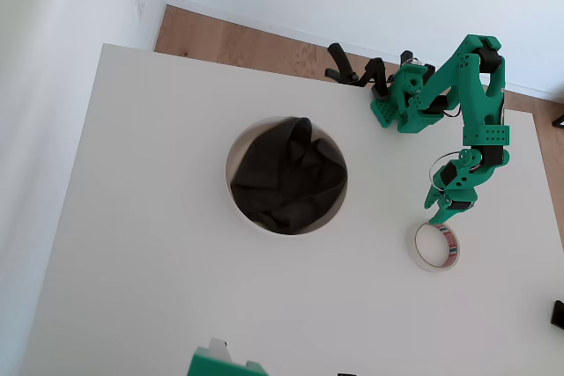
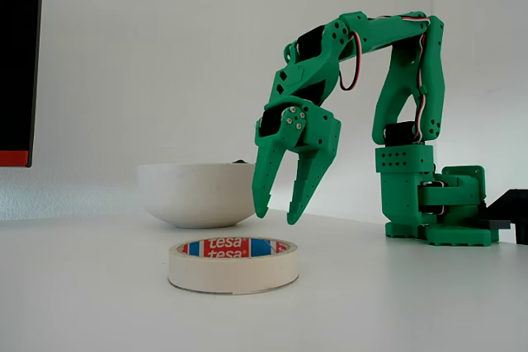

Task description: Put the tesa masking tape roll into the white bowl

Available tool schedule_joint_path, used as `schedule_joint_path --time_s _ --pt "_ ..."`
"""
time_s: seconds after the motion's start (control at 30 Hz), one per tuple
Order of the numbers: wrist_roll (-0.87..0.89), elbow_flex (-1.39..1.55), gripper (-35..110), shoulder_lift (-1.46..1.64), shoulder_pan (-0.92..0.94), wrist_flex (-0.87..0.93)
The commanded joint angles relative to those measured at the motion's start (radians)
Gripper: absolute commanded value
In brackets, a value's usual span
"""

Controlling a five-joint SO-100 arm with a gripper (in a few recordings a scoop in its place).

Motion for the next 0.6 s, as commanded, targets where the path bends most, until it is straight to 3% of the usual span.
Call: schedule_joint_path --time_s 0.0,0.57 --pt "0.023 -0.055 13 0.005 -0.017 -0.018" --pt "0.02 -0.124 13 -0.112 0.009 -0.037"
